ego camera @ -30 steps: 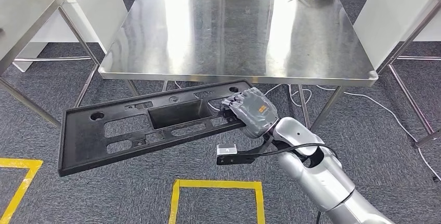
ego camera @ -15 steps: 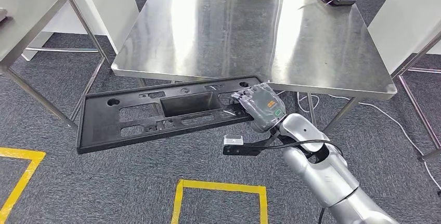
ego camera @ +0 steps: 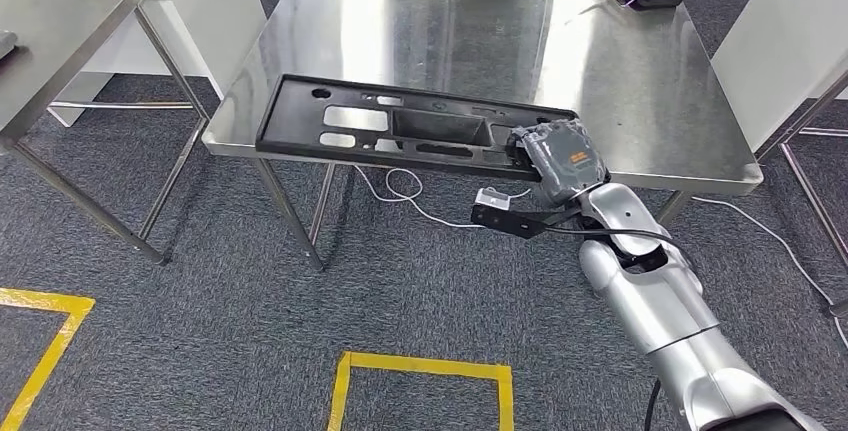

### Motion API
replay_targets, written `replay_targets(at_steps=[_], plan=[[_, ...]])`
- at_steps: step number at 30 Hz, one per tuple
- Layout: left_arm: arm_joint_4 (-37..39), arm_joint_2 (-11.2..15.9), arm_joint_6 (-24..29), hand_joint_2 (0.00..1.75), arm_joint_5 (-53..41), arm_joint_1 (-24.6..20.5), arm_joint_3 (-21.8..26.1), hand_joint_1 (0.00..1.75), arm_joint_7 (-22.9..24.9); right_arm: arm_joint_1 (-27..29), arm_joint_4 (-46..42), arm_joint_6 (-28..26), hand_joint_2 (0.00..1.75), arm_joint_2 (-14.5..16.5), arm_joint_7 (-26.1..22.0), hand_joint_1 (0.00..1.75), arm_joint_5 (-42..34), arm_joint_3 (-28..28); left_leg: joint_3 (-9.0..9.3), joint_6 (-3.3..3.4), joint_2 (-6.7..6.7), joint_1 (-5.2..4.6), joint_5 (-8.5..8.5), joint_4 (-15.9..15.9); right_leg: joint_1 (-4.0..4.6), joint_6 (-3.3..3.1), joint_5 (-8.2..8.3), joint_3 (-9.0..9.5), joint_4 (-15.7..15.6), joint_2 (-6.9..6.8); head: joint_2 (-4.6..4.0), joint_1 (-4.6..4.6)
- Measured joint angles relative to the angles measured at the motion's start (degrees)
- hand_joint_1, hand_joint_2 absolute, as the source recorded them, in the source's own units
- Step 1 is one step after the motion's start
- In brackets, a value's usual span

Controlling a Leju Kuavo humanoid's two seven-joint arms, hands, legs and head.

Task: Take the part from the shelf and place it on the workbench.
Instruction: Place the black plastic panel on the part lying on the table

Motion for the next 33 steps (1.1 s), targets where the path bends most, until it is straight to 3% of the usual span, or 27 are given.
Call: replay_targets(at_steps=[2,7,9,11,13,15,16,17,18,20,21,23,27,28,31,32,33], plan=[[0.0,0.0,0.0,1.75,-0.1,0.0,0.2,0.0,0.0,-0.7,1.9,-0.3,1.75,0.0,0.1,1.75,0.4,-1.2,-0.51,0.29,0.05,-0.01,1.84,-0.5,0.27,-0.11,-0.23,0.32,0.0,0.03,0.0,0.0],[0.0,0.0,-0.1,1.75,-0.1,0.0,0.3,0.0,0.0,-1.4,3.3,-0.4,1.75,-0.1,0.1,1.75,0.5,-2.1,1.55,0.92,0.05,-0.13,5.25,-5.6,0.53,-0.13,-0.47,0.71,0.0,0.04,0.0,0.01],[0.0,0.2,0.0,1.75,-0.2,0.0,0.5,0.0,-0.1,-2.5,5.0,-0.6,1.75,-0.2,0.1,1.75,0.4,-3.2,4.29,2.4,0.22,-0.79,7.57,-11.4,0.51,0.09,-0.72,1.05,-0.2,-0.01,0.0,0.06],[0.0,0.3,-0.1,1.75,-0.3,0.0,0.9,0.0,-0.1,-4.2,8.1,-1.1,1.75,-0.3,0.1,1.75,0.4,-4.7,7.06,4.11,0.47,-1.15,8.99,-16.5,0.68,0.82,-1.35,1.18,-0.1,-0.08,-0.01,0.13],[0.0,0.2,-0.1,1.75,-0.3,-0.1,1.2,0.0,-0.2,-5.7,10.9,-1.6,1.75,-0.4,0.0,1.75,0.5,-5.6,8.37,4.69,0.58,-0.93,9.42,-18.2,0.85,1.16,-3.23,-0.6,3.8,0.03,-0.01,0.24],[0.0,0.0,-0.1,1.75,-0.3,-0.1,1.2,0.0,-0.2,-6.5,12.9,-1.8,1.75,-0.6,0.0,1.75,0.7,-6.0,8.65,4.74,0.45,-0.89,9.34,-18.3,0.5,1.22,-5.84,-4.71,11.5,0.15,0.0,0.36],[0.0,-0.1,-0.1,1.75,-0.3,-0.2,1.2,0.0,-0.2,-6.6,13.7,-1.8,1.75,-0.7,0.1,1.75,0.8,-6.2,8.72,4.68,0.31,-0.85,9.22,-18.3,0.27,1.53,-6.53,-6.5,14.4,0.15,0.0,0.43],[0.0,-0.2,-0.1,1.75,-0.3,-0.1,1.3,0.0,-0.2,-6.7,14.4,-1.8,1.75,-0.8,0.1,1.75,1.0,-6.3,8.8,4.54,0.15,-0.78,9.08,-18.3,-0.01,2.08,-6.33,-7.38,15.4,0.15,0.0,0.43],[0.0,-0.4,-0.2,1.75,-0.3,-0.1,1.3,0.0,-0.2,-6.8,15.1,-1.9,1.75,-0.8,0.2,1.75,1.2,-6.4,8.9,4.28,0.02,-0.66,8.89,-18.2,-0.35,2.83,-5.15,-7.06,13.9,0.13,0.0,0.47],[0.0,-0.6,-0.4,1.75,-0.3,0.0,1.3,0.0,-0.2,-7.4,16.5,-1.9,1.75,-1.0,0.3,1.75,1.4,-6.6,8.92,3.4,-0.21,-0.45,8.21,-17.4,-1.16,4.47,-1.41,-3.96,6.1,0.01,0.0,0.6],[0.0,-0.6,-0.5,1.75,-0.3,0.0,1.4,0.0,-0.3,-7.9,17.2,-1.9,1.75,-1.1,0.3,1.75,1.4,-6.7,8.74,2.89,-0.3,-0.45,7.74,-16.9,-1.35,4.74,-0.04,-2.36,2.7,0.07,0.0,0.68],[0.0,-0.6,-0.8,1.75,-0.2,0.0,1.6,0.0,-0.4,-8.6,18.5,-2.1,1.75,-1.2,0.3,1.75,1.4,-7.0,8.38,2.17,-0.38,-0.59,7.06,-16.1,-1.32,4.14,0.76,-0.9,-0.2,0.24,0.0,0.66],[0.0,-0.8,-1.9,1.75,-0.3,0.1,1.7,0.0,-0.6,-9.8,20.4,-2.3,1.75,-1.4,0.3,1.75,1.7,-7.3,7.7,1.36,-0.09,-0.02,5.4,-14.1,-1.22,1.89,0.14,-0.23,-0.3,0.58,0.0,0.43],[0.0,-0.8,-2.0,1.75,-0.3,0.1,1.7,0.0,-0.7,-10.0,20.8,-2.3,1.75,-1.5,0.3,1.75,1.8,-7.3,6.37,1.11,0.01,0.07,4.14,-11.4,-1.27,1.5,-0.05,0.09,-0.3,0.6,0.0,0.38],[0.0,-0.9,-2.0,1.75,-0.5,0.2,2.0,0.0,-0.9,-10.5,22.1,-2.3,1.75,-1.7,0.4,1.75,2.6,-7.3,-0.29,0.81,0.1,0.08,0.55,-0.1,-0.89,0.85,-0.84,1.02,-0.3,0.63,0.0,0.28],[0.0,-0.9,-2.0,1.75,-0.5,0.2,2.1,0.0,-1.0,-10.6,22.6,-2.2,1.75,-1.7,0.6,1.75,3.0,-7.3,-1.66,0.98,0.1,0.06,0.99,1.3,-0.73,0.8,-1.19,1.44,-0.3,0.66,0.0,0.26],[0.0,-0.9,-2.0,1.75,-0.6,0.2,2.1,0.0,-1.1,-10.7,23.1,-2.2,1.75,-1.8,0.8,1.75,3.3,-7.3,-1.95,1.32,0.09,0.0,2.57,0.5,-0.56,0.82,-1.59,1.98,-0.3,0.7,0.0,0.26]])
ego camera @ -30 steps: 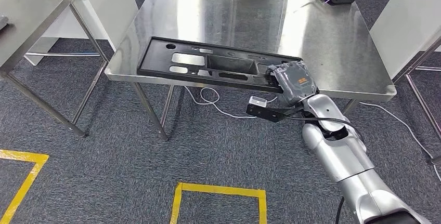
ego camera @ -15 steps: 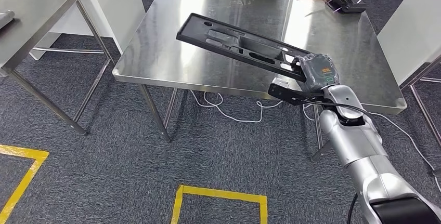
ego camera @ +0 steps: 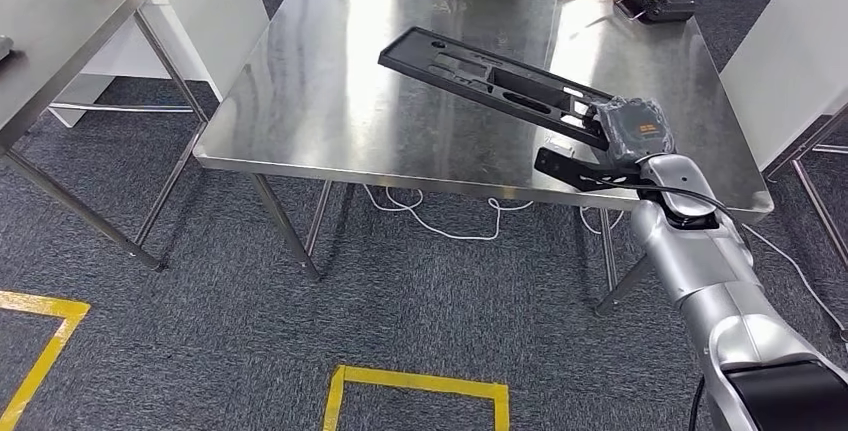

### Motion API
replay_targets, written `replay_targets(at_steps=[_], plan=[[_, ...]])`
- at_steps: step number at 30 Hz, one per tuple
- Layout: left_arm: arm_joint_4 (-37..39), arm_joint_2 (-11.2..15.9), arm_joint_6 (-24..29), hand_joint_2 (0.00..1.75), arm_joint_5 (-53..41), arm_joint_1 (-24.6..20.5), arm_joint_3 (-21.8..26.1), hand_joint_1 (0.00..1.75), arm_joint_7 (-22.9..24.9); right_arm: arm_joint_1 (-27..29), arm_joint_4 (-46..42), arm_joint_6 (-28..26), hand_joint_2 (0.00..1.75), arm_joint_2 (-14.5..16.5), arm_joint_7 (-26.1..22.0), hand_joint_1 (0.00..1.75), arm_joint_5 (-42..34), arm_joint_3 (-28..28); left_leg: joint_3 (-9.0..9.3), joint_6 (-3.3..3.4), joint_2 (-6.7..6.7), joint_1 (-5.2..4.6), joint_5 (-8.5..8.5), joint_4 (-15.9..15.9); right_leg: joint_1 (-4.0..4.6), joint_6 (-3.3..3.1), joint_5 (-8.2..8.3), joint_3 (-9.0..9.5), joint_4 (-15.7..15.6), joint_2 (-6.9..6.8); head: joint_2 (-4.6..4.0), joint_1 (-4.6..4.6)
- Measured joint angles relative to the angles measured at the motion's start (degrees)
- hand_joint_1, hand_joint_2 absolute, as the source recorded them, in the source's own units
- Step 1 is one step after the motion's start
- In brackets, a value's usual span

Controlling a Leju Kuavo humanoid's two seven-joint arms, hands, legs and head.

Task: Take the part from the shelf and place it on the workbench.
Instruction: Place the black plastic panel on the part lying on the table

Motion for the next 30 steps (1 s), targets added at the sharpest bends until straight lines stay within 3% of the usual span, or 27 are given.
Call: replay_targets(at_steps=[2,4,7,9,10,13,15,16,17,18,19,20,21,22,23,25,26,28,29,30], plan=[[0.0,0.0,0.0,1.75,0.0,0.0,0.1,0.0,-0.3,-0.5,1.2,0.0,1.75,-0.1,0.4,1.75,0.5,0.0,2.4,1.27,-0.03,-0.4,5.29,-7.3,0.23,0.08,-0.91,1.21,-0.1,0.05,0.0,0.03],[0.0,0.1,0.0,1.75,0.0,0.0,0.4,0.0,-0.7,-1.4,2.4,0.0,1.75,-0.2,0.6,1.75,0.7,0.0,5.31,2.71,0.09,-1.07,7.9,-13.9,0.47,0.44,-1.77,2.12,-0.5,0.05,0.0,0.08],[-0.1,0.1,-0.2,1.75,0.0,0.0,0.6,0.0,-1.2,-2.5,3.9,0.0,1.75,-0.7,0.7,1.75,0.6,-0.1,7.53,3.79,0.07,-1.78,6.84,-17.1,0.64,1.77,-1.44,3.41,-0.9,0.03,0.0,0.02],[-0.1,0.1,-0.3,1.75,0.0,0.1,0.6,0.0,-1.3,-2.9,4.8,-0.1,1.75,-1.1,0.7,1.75,0.6,-0.2,9.62,4.34,-0.07,-1.82,6.43,-18.3,0.86,2.31,-1.36,3.25,1.0,-0.02,-0.02,0.02],[-0.1,0.1,-0.3,1.75,0.0,0.0,0.6,0.0,-1.4,-3.2,5.4,-0.1,1.75,-1.3,0.6,1.75,0.6,-0.2,10.58,4.61,-0.13,-1.83,6.21,-18.5,0.82,2.27,-1.63,2.05,3.3,-0.04,-0.02,0.1],[-0.1,-0.1,-0.4,1.75,-0.1,-0.1,0.6,0.0,-1.4,-3.4,7.3,-0.2,1.75,-1.6,0.4,1.75,0.5,-0.3,12.26,4.94,-0.41,-1.99,4.72,-18.4,0.43,2.05,-3.93,-4.81,11.2,-0.06,-0.02,0.22],[-0.1,-0.2,-0.3,1.75,-0.1,0.0,0.6,0.0,-1.5,-3.1,8.2,-0.2,1.75,-1.8,0.3,1.75,0.6,-0.3,14.02,4.7,-0.68,-2.04,3.09,-18.4,0.22,2.22,-6.35,-7.44,10.4,-0.09,-0.02,0.3],[-0.1,-0.2,-0.3,1.75,-0.1,0.1,0.6,0.0,-1.7,-3.0,8.5,-0.2,1.75,-1.9,0.3,1.75,0.6,-0.3,15.06,4.52,-0.78,-2.04,2.17,-18.3,0.11,2.74,-6.2,-7.56,7.8,-0.16,-0.02,0.37],[-0.1,-0.3,-0.3,1.75,0.0,0.1,0.7,0.0,-2.2,-2.9,9.0,-0.2,1.75,-2.0,0.2,1.75,0.7,-0.3,16.06,4.28,-0.86,-2.06,1.15,-18.2,-0.03,3.75,-3.88,-7.15,4.9,-0.45,-0.02,0.43],[-0.1,-0.3,-0.5,1.75,0.1,0.2,0.8,0.0,-3.1,-2.8,9.4,-0.3,1.75,-2.0,0.1,1.75,0.7,-0.3,17.07,3.99,-0.92,-2.09,0.23,-17.9,-0.08,4.73,-0.28,-6.83,2.3,-0.81,-0.02,0.54],[-0.1,-0.4,-0.8,1.75,0.4,0.1,1.1,0.0,-4.4,-2.6,9.8,-0.3,1.75,-2.1,-0.1,1.75,0.7,-0.3,17.45,3.67,-1.05,-2.14,-0.46,-17.6,0.05,5.01,2.89,-6.29,0.6,-1.03,-0.02,0.73],[-0.1,-0.4,-1.0,1.75,0.6,0.1,1.3,0.0,-5.9,-2.5,10.1,-0.4,1.75,-2.2,-0.3,1.75,0.7,-0.3,17.47,3.32,-1.09,-2.18,-0.94,-17.4,0.29,4.89,5.4,-6.05,0.2,-1.15,-0.02,0.78],[-0.1,-0.4,-1.0,1.75,0.9,-0.1,1.6,0.0,-7.4,-2.5,10.2,-0.6,1.75,-2.2,-0.5,1.75,0.7,-0.3,17.33,3.06,-1.06,-2.19,-1.1,-17.1,0.62,4.28,6.15,-6.05,0.1,-1.06,-0.02,0.84],[-0.1,-0.5,-1.1,1.75,1.2,-0.2,1.9,0.0,-8.6,-2.5,10.2,-0.7,1.75,-2.3,-0.7,1.75,0.7,-0.4,16.74,2.8,-1.04,-2.25,-0.91,-16.7,0.6,3.49,5.77,-5.76,0.0,-0.9,-0.02,0.83],[-0.1,-0.5,-1.2,1.75,1.5,-0.3,2.1,0.0,-9.3,-2.5,10.2,-0.7,1.75,-2.4,-0.8,1.75,0.7,-0.4,15.86,2.56,-0.91,-2.27,-0.33,-15.4,0.38,3.09,5.59,-5.52,-0.2,-0.82,-0.02,0.72],[-0.1,-0.6,-1.5,1.75,1.9,-0.5,2.7,0.0,-9.8,-2.4,10.2,-0.7,1.75,-2.5,-0.9,1.75,1.0,-0.4,12.42,1.9,-0.69,-2.07,0.97,-9.8,-0.29,2.13,4.95,-4.29,-1.1,-0.78,-0.02,0.63],[-0.1,-0.7,-1.4,1.75,2.0,-0.5,2.9,0.0,-9.9,-2.3,10.3,-0.7,1.75,-2.5,-0.9,1.75,1.1,-0.4,9.93,1.46,-0.54,-1.74,0.67,-6.1,-0.4,1.57,4.56,-3.6,-1.5,-0.74,-0.02,0.58],[-0.1,-0.7,-1.0,1.75,1.9,-0.4,3.3,0.0,-10.8,-2.2,10.3,-0.7,1.75,-2.3,-1.0,1.75,1.1,-0.4,5.53,0.52,-0.32,-0.94,-2.36,-0.9,-0.45,0.63,3.78,-2.59,-1.6,-0.62,-0.02,0.53],[-0.1,-0.7,-0.6,1.75,1.8,-0.4,3.3,0.0,-11.5,-2.2,10.3,-0.7,1.75,-2.2,-1.1,1.75,1.1,-0.4,3.97,0.11,-0.22,-0.54,-3.59,-0.1,-0.47,0.38,3.38,-2.11,-1.6,-0.52,-0.02,0.52],[-0.1,-0.7,-0.1,1.75,1.6,-0.4,3.4,0.0,-12.4,-2.2,10.3,-0.7,1.75,-2.2,-1.1,1.75,1.1,-0.4,3.18,-0.2,-0.13,-0.19,-3.46,-0.8,-0.52,0.35,2.98,-1.59,-1.6,-0.43,-0.02,0.53]])
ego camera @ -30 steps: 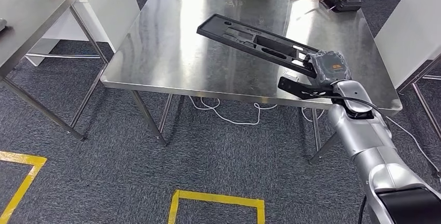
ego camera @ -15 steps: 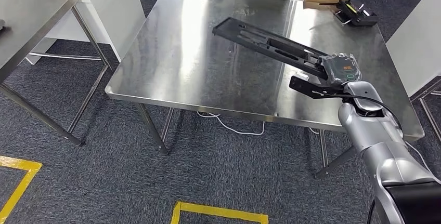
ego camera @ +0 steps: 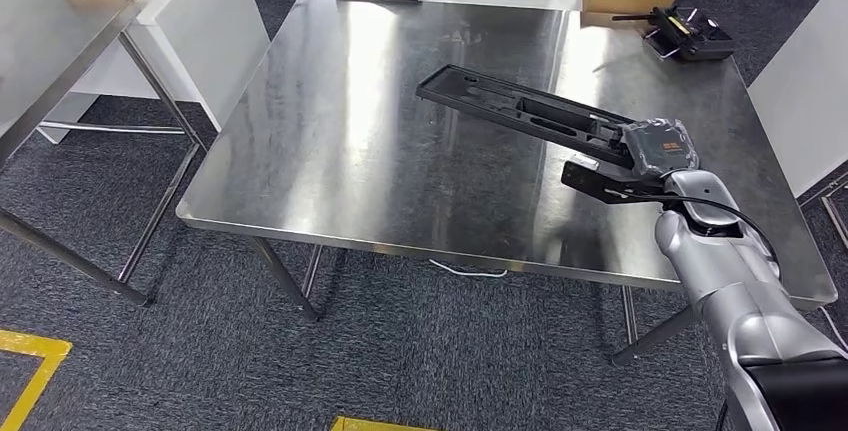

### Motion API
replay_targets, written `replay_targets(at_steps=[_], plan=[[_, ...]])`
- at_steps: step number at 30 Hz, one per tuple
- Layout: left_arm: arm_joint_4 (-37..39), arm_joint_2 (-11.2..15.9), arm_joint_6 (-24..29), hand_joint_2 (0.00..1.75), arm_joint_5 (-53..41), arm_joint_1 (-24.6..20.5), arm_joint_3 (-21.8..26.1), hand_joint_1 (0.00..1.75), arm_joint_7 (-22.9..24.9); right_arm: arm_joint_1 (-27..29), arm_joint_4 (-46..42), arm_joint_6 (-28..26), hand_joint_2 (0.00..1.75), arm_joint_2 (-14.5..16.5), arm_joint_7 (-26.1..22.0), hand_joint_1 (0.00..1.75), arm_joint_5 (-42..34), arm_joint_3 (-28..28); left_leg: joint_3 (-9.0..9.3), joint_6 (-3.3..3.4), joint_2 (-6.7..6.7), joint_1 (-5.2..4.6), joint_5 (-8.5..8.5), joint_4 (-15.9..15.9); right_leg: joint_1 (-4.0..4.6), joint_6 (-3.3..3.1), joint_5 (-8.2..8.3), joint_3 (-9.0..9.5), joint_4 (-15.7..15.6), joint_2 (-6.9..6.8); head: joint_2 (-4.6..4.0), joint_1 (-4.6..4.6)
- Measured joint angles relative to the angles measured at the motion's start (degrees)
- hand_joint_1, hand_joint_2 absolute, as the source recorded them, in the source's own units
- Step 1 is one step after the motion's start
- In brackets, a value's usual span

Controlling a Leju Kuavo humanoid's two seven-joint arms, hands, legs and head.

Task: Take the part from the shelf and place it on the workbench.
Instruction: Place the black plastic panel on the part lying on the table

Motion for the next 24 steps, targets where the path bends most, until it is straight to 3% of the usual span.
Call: replay_targets(at_steps=[1,3,4,5,8,10,11,13,14,15,16,18,20,22,24], plan=[[0.0,0.0,0.8,1.75,-0.3,0.0,0.0,0.0,-1.1,0.0,0.0,0.0,1.75,0.0,0.0,1.75,0.0,0.0,0.08,-0.24,0.08,0.32,1.87,-2.4,-0.07,0.13,-0.42,0.56,0.0,0.05,0.0,0.0],[0.0,0.0,3.5,1.75,-1.2,0.0,0.0,0.0,-3.2,0.0,0.0,0.0,1.75,0.0,-0.2,1.75,0.0,0.0,2.05,-0.5,0.17,0.75,7.95,-9.6,-0.18,0.69,-1.18,1.66,0.0,0.09,0.0,0.03],[0.0,-0.1,5.2,1.75,-1.6,0.0,0.0,0.0,-4.3,-0.1,0.0,0.0,1.75,0.0,-0.3,1.75,-0.1,0.0,2.98,-0.45,0.24,0.67,9.48,-12.8,-0.14,1.0,-1.46,1.91,0.0,0.1,0.0,0.01],[0.0,-0.1,6.9,1.75,-2.0,-0.1,0.0,0.0,-5.3,-0.1,0.0,0.0,1.75,0.0,-0.4,1.75,-0.1,-0.1,3.65,-0.13,0.24,0.5,10.14,-14.7,0.0,1.36,-1.71,1.96,0.0,0.13,0.0,-0.02],[-0.1,-0.3,9.6,1.75,-2.6,-0.2,0.0,0.0,-7.0,-0.3,0.0,-0.1,1.75,-0.2,-0.5,1.75,-0.2,-0.2,4.38,1.37,0.09,-0.05,9.81,-15.7,0.59,2.54,-2.35,1.81,-0.1,0.11,0.0,0.01],[-0.2,-0.5,9.8,1.75,-2.8,-0.3,0.0,0.0,-7.9,-0.3,0.0,-0.1,1.75,-0.4,-0.6,1.75,-0.2,-0.3,4.84,2.25,0.06,-0.21,9.99,-16.0,0.72,2.77,-3.44,1.04,1.8,-0.02,0.0,0.1],[-0.2,-0.6,9.6,1.75,-2.8,-0.4,0.0,0.0,-8.3,-0.3,0.0,-0.1,1.31,-0.5,-0.6,1.31,-0.3,-0.3,5.05,2.68,0.05,-0.28,9.99,-16.2,0.77,2.54,-4.67,-0.36,4.5,-0.07,0.0,0.15],[-0.2,-0.7,8.5,1.75,-2.7,-0.6,0.0,0.0,-8.8,-0.1,0.0,-0.2,0.44,-0.7,-0.7,0.44,-0.4,-0.5,5.16,3.37,-0.02,-0.57,9.7,-16.2,0.82,1.9,-7.71,-4.79,12.6,-0.07,0.0,0.26],[-0.2,-0.7,8.0,1.75,-2.7,-0.6,0.0,0.0,-8.9,0.1,0.0,-0.2,0.0,-0.7,-0.7,0.0,-0.4,-0.6,5.26,3.59,-0.09,-0.75,9.55,-16.2,0.92,1.87,-8.59,-6.89,15.9,-0.06,0.0,0.29],[-0.2,-0.7,7.6,1.75,-2.7,-0.6,0.0,0.0,-8.9,0.3,0.0,-0.2,0.0,-0.8,-0.7,0.0,-0.4,-0.7,5.42,3.76,-0.17,-0.94,9.38,-16.2,1.02,2.07,-8.56,-8.09,17.4,-0.05,0.0,0.32],[-0.2,-0.8,7.5,1.75,-2.7,-0.6,0.0,0.0,-8.9,0.4,0.0,-0.2,0.0,-0.8,-0.7,0.0,-0.4,-0.8,5.67,3.86,-0.26,-1.12,9.19,-16.1,1.12,2.43,-7.54,-8.1,16.6,-0.04,0.0,0.37],[-0.2,-0.9,7.7,0.87,-2.8,-0.6,0.0,0.0,-8.6,0.5,0.0,-0.2,0.0,-0.9,-0.7,0.0,-0.4,-0.9,6.3,3.85,-0.42,-1.42,8.74,-16.1,1.18,3.07,-3.8,-5.28,9.6,-0.06,0.0,0.38],[-0.2,-0.9,8.1,0.0,-3.1,-0.7,0.0,0.0,-7.3,0.4,0.0,-0.1,0.0,-1.0,-0.7,0.0,-0.4,-0.9,6.66,3.61,-0.58,-1.9,8.15,-15.8,1.27,2.79,-0.84,-2.08,2.7,-0.08,0.0,0.36],[-0.2,-0.9,8.4,0.0,-3.5,-0.7,0.0,0.0,-5.0,0.3,0.0,0.0,0.0,-1.0,-0.7,0.0,-0.4,-0.9,6.7,4.04,-0.65,-2.3,7.73,-15.5,1.27,2.21,0.01,-0.93,0.5,-0.05,0.0,0.25],[-0.2,-0.8,8.2,0.0,-3.8,-0.7,0.0,0.0,-3.1,0.2,0.0,0.1,0.0,-0.9,-0.7,0.0,-0.3,-0.9,6.77,4.6,-0.6,-2.28,7.64,-15.6,1.27,2.1,0.03,-0.94,0.6,0.03,0.01,0.18]])
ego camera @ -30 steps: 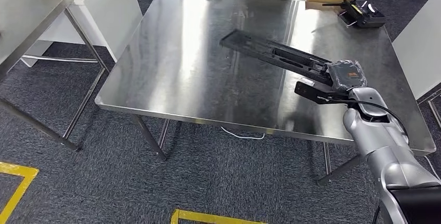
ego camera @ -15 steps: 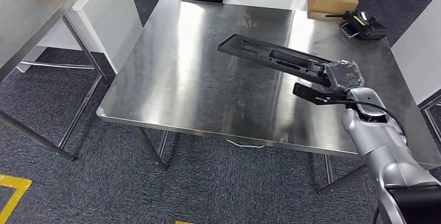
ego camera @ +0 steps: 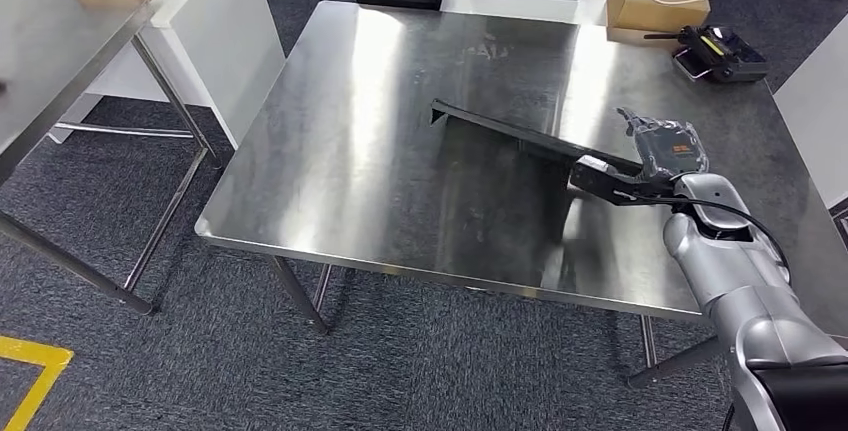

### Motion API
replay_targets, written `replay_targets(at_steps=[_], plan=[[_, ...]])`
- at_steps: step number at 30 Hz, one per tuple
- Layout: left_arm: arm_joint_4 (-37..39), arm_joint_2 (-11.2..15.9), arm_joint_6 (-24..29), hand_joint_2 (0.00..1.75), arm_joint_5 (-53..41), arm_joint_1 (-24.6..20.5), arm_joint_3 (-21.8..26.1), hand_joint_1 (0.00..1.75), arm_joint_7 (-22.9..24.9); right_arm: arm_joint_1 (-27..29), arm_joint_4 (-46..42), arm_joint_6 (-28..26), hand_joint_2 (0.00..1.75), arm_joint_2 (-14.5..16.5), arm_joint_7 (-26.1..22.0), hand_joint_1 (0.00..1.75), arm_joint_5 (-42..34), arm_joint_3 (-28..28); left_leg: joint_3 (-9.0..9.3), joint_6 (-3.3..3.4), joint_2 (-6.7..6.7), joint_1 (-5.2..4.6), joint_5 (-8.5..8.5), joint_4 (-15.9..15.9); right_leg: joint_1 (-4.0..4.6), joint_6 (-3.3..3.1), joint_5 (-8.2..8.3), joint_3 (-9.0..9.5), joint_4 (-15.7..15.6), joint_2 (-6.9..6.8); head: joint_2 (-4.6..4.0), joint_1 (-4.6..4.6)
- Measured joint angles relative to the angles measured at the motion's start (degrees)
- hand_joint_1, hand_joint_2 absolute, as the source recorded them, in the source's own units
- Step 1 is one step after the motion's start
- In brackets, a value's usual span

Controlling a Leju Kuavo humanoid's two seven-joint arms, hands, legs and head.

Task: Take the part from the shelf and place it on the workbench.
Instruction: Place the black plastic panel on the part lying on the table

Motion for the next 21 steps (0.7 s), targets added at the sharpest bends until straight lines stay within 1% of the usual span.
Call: replay_targets(at_steps=[5,10,12,14,15,16,17,18,19,20,21], plan=[[0.0,0.0,-1.8,0.0,-0.4,0.0,0.0,0.0,1.6,-0.4,0.2,0.2,0.0,0.1,0.0,0.0,0.0,-0.1,0.13,-0.23,0.05,0.17,-0.12,-0.2,0.23,-0.31,-0.2,0.01,0.0,0.05,-0.01,0.02],[0.0,0.1,-1.7,0.0,-0.9,0.0,0.0,0.0,2.7,-0.4,0.7,0.3,0.0,0.2,0.0,0.0,-0.1,-0.1,0.08,-0.37,0.04,0.12,-0.32,0.0,0.09,-0.31,-0.21,0.07,-0.1,0.04,-0.01,0.02],[0.0,0.1,-2.1,0.0,-1.0,0.0,0.0,0.0,2.8,-0.4,0.8,0.3,0.0,0.3,0.0,0.0,-0.1,-0.1,0.1,-0.28,0.02,-0.04,-0.22,0.0,-0.04,-0.22,-0.07,0.15,-0.1,0.03,0.0,0.01],[0.0,0.1,-2.6,0.0,-1.0,0.0,0.0,0.0,2.7,-0.4,0.8,0.3,0.0,0.3,0.0,0.0,0.0,-0.1,0.46,-0.03,0.14,0.06,0.4,-0.6,0.12,-0.04,-0.15,0.13,0.1,0.06,0.0,0.01],[0.0,0.1,-2.8,0.0,-1.0,0.0,0.0,0.0,2.7,-0.5,0.8,0.3,0.0,0.3,0.0,0.0,0.1,-0.2,0.66,0.15,0.25,0.23,0.78,-1.1,0.25,-0.12,-0.87,-0.28,1.0,0.06,0.0,0.04],[0.0,0.1,-3.1,0.0,-1.0,0.0,0.0,0.0,2.7,-0.5,0.8,0.3,0.0,0.3,0.0,0.0,0.1,-0.3,0.83,0.3,0.36,0.44,1.13,-1.5,0.34,-0.28,-2.17,-1.13,3.0,0.05,-0.01,0.11],[0.0,0.1,-3.4,0.0,-1.1,-0.1,0.0,0.0,2.6,-0.6,0.8,0.4,0.0,0.2,0.1,0.0,0.2,-0.3,0.87,0.39,0.45,0.59,1.32,-1.7,0.26,-0.53,-4.0,-2.51,6.3,0.02,0.0,0.16],[0.0,0.1,-3.7,0.0,-1.2,-0.1,0.0,0.0,2.6,-0.5,0.9,0.4,0.0,0.2,0.1,0.0,0.2,-0.4,0.78,0.48,0.48,0.63,1.41,-1.8,0.17,-0.68,-5.87,-4.08,10.3,0.02,0.0,0.2],[0.0,0.1,-3.7,0.0,-1.3,-0.1,0.1,0.0,2.5,-0.4,1.0,0.5,0.0,0.1,0.2,0.0,0.3,-0.4,0.69,0.45,0.5,0.65,1.48,-1.7,0.02,-0.57,-7.28,-5.44,13.9,0.02,0.0,0.22],[0.0,0.1,-3.7,0.0,-1.4,-0.1,0.1,0.0,2.5,-0.2,1.1,0.5,0.0,0.1,0.2,0.0,0.3,-0.4,0.59,0.38,0.52,0.67,1.56,-1.7,-0.14,-0.23,-7.99,-6.12,16.2,0.01,0.0,0.2],[0.0,0.1,-3.7,0.0,-1.4,-0.1,0.1,0.0,2.5,-0.1,1.2,0.5,0.0,0.1,0.2,0.0,0.3,-0.4,0.49,0.26,0.52,0.72,1.66,-1.7,-0.31,0.33,-7.78,-5.68,16.2,0.0,-0.01,0.21]])
